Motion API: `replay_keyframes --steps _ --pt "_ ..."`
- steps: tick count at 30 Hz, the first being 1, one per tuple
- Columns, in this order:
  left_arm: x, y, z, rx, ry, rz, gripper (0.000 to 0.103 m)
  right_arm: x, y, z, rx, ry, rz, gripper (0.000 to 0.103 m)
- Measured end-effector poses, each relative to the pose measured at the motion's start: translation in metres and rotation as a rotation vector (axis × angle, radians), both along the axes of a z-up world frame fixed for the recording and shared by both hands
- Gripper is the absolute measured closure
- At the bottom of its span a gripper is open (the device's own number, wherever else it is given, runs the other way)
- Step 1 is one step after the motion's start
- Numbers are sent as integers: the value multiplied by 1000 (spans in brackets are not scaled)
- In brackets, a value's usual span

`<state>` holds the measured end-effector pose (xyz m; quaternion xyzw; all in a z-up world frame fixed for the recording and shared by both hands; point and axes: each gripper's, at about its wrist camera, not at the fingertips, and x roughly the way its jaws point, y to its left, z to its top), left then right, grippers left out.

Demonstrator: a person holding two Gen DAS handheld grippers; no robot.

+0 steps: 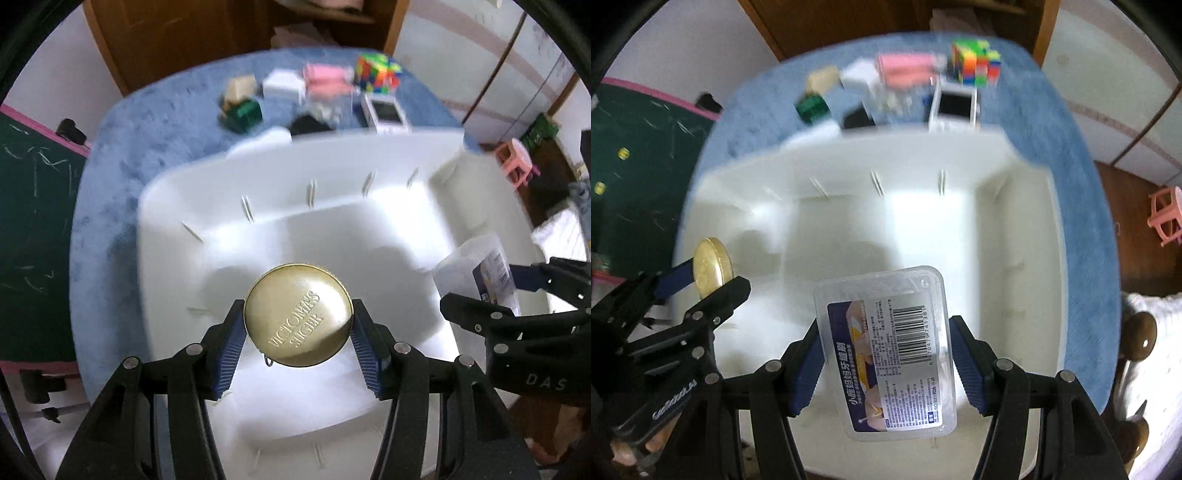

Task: Organize rigid objects
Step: 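Lower the compact and box into the white tray and open both tools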

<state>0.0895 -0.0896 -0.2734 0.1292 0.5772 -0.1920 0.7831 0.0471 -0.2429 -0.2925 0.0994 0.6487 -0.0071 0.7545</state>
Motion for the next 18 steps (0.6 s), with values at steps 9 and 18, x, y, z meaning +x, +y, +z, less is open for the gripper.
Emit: replay_keyframes --steps 9,18 --pt "-9 -9 -34 104 15 -66 44 2 2 -50 -48 91 8 37" --pt "-14 -11 -17 105 -7 -82 9 2 0 -40 -67 68 26 30"
